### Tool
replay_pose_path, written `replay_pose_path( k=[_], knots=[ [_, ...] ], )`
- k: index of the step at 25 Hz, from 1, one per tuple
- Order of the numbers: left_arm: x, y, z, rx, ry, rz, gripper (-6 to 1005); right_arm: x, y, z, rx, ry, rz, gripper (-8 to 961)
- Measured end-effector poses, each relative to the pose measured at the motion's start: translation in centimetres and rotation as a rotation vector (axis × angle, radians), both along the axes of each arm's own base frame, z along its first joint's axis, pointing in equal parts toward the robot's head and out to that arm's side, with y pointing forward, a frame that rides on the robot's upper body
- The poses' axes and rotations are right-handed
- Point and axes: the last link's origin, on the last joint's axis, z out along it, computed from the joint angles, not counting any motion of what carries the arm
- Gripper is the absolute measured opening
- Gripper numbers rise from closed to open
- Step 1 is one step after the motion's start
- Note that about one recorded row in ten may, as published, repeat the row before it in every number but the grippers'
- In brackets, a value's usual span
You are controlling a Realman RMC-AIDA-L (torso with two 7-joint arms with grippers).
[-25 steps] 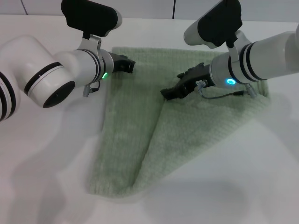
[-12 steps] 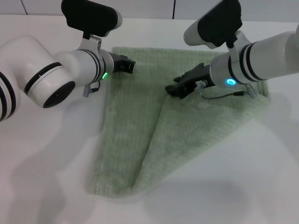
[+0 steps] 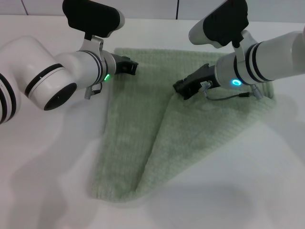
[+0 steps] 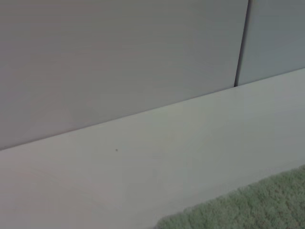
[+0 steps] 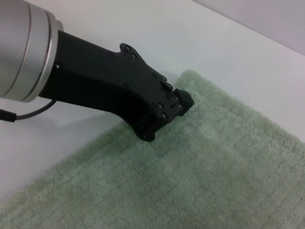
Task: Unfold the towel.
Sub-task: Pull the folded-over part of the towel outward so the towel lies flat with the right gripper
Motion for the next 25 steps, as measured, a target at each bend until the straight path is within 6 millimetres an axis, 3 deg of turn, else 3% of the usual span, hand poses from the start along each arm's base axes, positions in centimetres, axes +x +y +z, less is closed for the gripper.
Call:
replay_pose_path(
  k=[7,17,25],
  knots=[
    [0.0,0.0,0.0,0.000,0.000,0.001,-2,0.0,-0.1,0.0,-0.005,-0.003,0.002,24],
    [-0.1,0.0,0.0,-0.001,0.003,0.001,-1,-0.3,-0.4,0.1,-0.011,0.003,0.017,23],
    [-0.4,-0.3,0.1,0.002,-0.005,0.014,-1,-0.7,-1.5,1.4,-0.011,0.030,0.032,23]
  ],
)
